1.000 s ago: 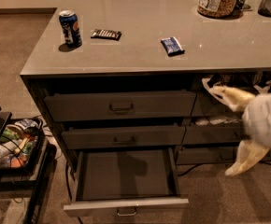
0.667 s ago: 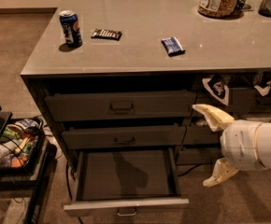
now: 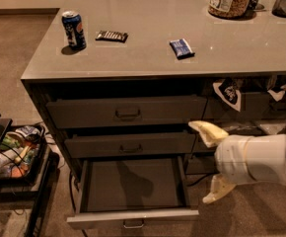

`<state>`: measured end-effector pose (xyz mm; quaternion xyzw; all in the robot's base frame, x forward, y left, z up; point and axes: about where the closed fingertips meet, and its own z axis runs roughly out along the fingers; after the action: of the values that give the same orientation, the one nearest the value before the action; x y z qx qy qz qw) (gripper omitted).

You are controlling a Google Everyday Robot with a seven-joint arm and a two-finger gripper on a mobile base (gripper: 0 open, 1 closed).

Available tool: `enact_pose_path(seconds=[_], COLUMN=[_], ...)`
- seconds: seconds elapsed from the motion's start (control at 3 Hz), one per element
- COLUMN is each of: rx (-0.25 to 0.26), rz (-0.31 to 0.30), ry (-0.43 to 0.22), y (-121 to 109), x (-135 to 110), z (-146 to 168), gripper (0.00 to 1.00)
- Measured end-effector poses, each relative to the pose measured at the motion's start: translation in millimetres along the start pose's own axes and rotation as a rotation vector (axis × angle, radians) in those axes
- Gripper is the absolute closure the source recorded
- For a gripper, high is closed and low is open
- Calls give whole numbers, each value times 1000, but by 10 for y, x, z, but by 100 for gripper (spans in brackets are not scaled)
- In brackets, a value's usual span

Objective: Close bottom drawer

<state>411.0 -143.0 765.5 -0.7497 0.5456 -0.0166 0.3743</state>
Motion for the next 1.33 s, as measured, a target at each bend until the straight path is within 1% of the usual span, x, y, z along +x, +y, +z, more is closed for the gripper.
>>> enact_pose_path(seconds=[0.33, 0.67, 1.0, 1.33], rx=[-71, -71, -70, -72], rz=[14, 14, 22, 67], ry=[-26, -26, -10, -42], y=[174, 174, 199, 401], x=[42, 42, 7, -68], z=[492, 493, 570, 965], gripper=[0, 0, 0, 0])
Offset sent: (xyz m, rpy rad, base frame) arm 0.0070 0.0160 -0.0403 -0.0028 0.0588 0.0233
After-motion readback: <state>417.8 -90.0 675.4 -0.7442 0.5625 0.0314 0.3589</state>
